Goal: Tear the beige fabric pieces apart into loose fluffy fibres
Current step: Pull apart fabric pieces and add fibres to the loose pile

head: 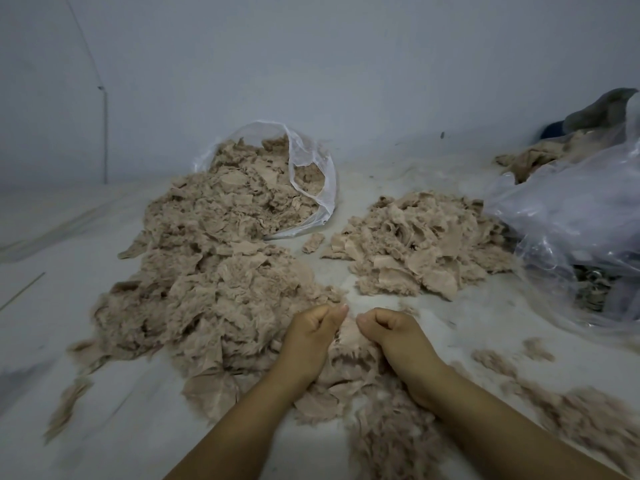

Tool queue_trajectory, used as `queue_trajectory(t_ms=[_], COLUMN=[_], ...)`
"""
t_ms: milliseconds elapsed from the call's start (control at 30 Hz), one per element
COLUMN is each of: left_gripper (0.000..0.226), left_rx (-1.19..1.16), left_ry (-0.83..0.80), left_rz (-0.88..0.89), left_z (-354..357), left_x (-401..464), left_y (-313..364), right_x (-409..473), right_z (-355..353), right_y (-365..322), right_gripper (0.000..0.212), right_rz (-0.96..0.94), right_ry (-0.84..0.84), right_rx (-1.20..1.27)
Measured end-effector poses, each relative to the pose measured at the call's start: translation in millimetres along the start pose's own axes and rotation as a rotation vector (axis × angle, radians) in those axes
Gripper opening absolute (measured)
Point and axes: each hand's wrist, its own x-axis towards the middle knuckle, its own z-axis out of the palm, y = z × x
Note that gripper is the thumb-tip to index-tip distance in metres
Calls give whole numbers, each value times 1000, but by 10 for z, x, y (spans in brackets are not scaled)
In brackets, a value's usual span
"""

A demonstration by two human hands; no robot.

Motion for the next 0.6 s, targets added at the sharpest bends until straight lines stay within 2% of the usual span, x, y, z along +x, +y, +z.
queue_trajectory(t_ms=[100,200,267,433,467,533,567,600], left_gripper=[48,50,44,48,35,46,19,35], left_rx=[-24,40,77,79,68,36,14,9], left_ry=[-29,-15,17,153,183,201,156,92], left_rz=[0,14,20,-12,-20,-9,-8,-38], left_z=[10,-5,10,1,-29,-66,-77,-67], left_x=[-8,-2,6,39,44,12,6,-7], left_y=[-22,-39,-34,-58,-64,-30,-33,-17], right_x=[-21,-15,-6,32,57,73,68,70], right_z=[11,-16,-18,-43,-90,-147,-145,-128], right_y=[-12,-41,-31,-53,-52,-63,-68,-63], right_gripper=[28,15,14,16,18,12,8,9], right_rz=[-10,-76,-75,58,84,126,142,144], right_ry=[-97,-86,-25,156,198,191,151,106], right_rx=[-95,-151,-69,234,304,413,463,511])
